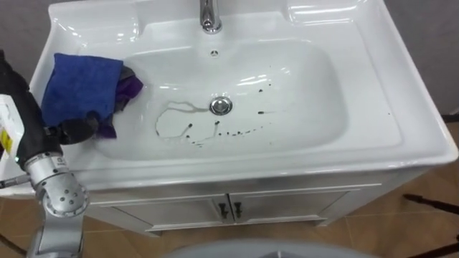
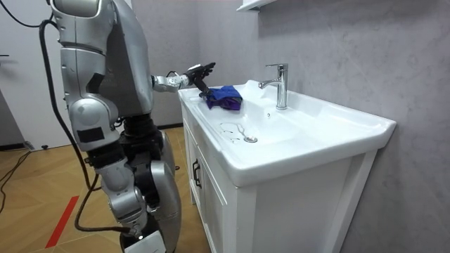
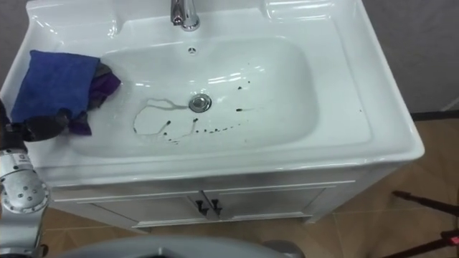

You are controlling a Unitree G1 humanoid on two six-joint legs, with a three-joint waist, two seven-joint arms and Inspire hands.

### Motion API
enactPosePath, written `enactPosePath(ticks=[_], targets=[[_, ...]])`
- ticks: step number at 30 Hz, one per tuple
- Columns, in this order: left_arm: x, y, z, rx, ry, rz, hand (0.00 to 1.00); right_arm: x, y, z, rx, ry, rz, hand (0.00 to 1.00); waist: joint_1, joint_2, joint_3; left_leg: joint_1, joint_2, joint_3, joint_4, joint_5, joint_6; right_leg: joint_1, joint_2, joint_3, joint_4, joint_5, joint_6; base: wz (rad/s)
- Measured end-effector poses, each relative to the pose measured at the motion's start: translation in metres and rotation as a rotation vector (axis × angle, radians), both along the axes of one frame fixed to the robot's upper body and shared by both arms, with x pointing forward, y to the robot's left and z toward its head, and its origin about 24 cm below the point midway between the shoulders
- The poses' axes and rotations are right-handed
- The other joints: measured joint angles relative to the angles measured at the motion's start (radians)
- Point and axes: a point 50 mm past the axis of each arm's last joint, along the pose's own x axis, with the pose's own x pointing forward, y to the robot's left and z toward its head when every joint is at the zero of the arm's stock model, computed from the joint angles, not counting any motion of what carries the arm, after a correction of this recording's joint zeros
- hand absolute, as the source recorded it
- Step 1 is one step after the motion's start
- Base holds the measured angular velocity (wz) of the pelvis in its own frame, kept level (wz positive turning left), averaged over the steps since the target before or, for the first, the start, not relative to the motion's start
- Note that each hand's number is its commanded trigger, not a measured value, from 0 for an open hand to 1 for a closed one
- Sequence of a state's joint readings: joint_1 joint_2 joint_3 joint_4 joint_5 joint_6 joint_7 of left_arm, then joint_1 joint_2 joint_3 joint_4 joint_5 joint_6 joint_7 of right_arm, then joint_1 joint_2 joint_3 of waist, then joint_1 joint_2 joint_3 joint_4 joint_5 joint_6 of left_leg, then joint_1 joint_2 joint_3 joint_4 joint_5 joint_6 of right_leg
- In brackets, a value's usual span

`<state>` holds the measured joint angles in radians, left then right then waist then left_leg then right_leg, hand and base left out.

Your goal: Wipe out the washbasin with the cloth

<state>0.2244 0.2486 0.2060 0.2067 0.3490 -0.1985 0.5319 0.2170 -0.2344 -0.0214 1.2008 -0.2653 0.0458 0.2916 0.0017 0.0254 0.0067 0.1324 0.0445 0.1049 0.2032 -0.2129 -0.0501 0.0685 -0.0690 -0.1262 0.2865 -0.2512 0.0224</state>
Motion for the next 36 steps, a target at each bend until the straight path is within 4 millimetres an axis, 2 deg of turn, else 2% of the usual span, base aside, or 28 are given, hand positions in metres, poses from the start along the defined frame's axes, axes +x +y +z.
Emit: enactPosePath(ticks=[3,8,15,18,23,31,36], targets=[[0.011,-0.002,0.007,0.016,-0.034,-0.012,0.00,-0.001,0.002,-0.001,-0.009,-0.007,-0.024,0.00,-0.006,0.001,0.0056,-0.005,0.001,0.001,-0.001,0.000,0.000,-0.007,0.001,0.002,0.004,0.000,0.000,0.01],[0.021,-0.001,0.021,0.033,-0.092,-0.019,0.00,-0.004,0.003,-0.001,-0.005,0.002,-0.037,0.00,-0.017,0.010,-0.0001,-0.009,0.001,0.001,-0.005,0.000,0.001,-0.018,0.005,0.016,0.006,0.004,0.001,-0.04],[0.021,-0.001,0.024,0.047,-0.100,-0.020,0.00,-0.010,0.008,-0.003,0.005,0.036,-0.063,0.00,-0.024,0.008,-0.0009,-0.001,0.001,0.004,-0.005,0.000,0.001,-0.017,0.009,0.036,0.005,0.004,0.000,-0.08],[0.020,0.001,0.016,0.045,-0.048,-0.018,0.00,-0.012,0.008,-0.003,0.005,0.049,-0.068,0.00,-0.024,0.010,-0.0012,0.000,0.001,0.006,-0.005,0.000,0.001,-0.018,0.010,0.043,0.003,0.004,0.000,-0.04],[0.011,0.006,-0.015,0.013,0.155,-0.004,0.00,-0.007,0.007,-0.003,0.002,0.044,-0.065,0.00,-0.024,0.015,-0.0037,0.001,0.001,0.006,-0.006,0.000,0.001,-0.016,0.011,0.043,0.004,0.005,-0.001,0.00],[0.005,0.008,-0.030,-0.012,0.254,0.010,0.00,0.004,0.006,-0.003,0.005,0.016,-0.070,0.00,-0.024,0.021,-0.0070,0.004,0.001,0.006,-0.011,0.000,0.001,-0.013,0.012,0.042,0.004,0.005,-0.001,0.01],[-0.004,0.008,-0.038,-0.021,0.296,0.022,0.00,0.004,0.006,-0.003,-0.002,0.022,-0.075,0.00,-0.023,0.017,-0.0053,0.004,0.001,0.006,-0.012,0.000,0.001,-0.014,0.012,0.041,0.004,0.005,-0.001,0.00]])
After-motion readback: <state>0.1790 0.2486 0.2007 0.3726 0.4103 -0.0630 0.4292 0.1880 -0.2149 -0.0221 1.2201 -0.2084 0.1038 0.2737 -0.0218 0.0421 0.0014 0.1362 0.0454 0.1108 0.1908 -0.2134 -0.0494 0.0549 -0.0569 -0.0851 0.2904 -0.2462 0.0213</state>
